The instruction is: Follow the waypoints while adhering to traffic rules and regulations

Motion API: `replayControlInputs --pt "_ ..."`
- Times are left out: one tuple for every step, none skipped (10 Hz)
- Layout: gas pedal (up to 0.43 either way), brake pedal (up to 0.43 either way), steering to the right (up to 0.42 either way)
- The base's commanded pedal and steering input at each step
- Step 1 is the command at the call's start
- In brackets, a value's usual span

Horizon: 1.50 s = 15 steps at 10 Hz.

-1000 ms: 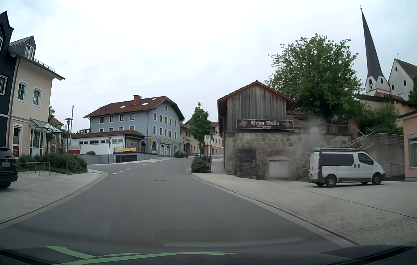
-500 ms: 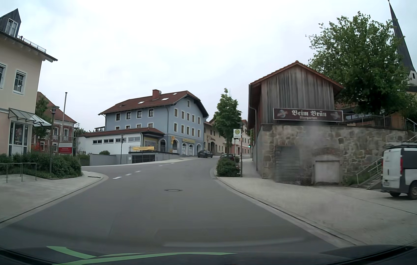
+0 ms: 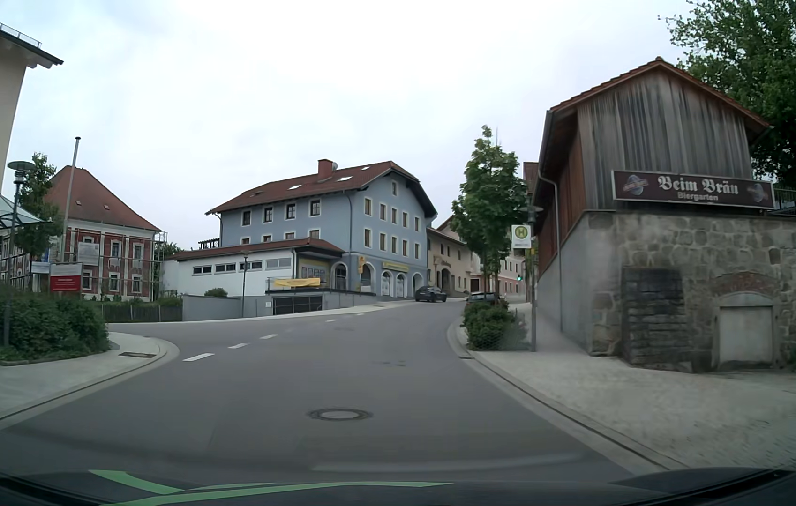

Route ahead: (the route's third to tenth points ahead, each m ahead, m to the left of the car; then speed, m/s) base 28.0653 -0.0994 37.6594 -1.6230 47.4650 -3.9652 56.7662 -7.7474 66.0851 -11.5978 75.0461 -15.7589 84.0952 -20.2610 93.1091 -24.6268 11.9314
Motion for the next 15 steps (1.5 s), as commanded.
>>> replayControlInputs --pt "0.169 0.0 -0.025" --pt "0.169 0.0 -0.02" --pt "0.169 0.0 -0.011" --pt "0.169 0.0 -0.001" --pt "0.169 0.0 0.006" --pt "0.169 0.0 0.009" --pt "0.169 0.0 0.012" --pt "0.169 0.0 0.017" --pt "0.169 0.0 0.022" --pt "0.169 0.0 0.029" --pt "0.169 0.0 0.034" --pt "0.169 0.0 0.036" --pt "0.169 0.0 0.038" --pt "0.169 0.0 0.041" --pt "0.169 0.0 0.045"
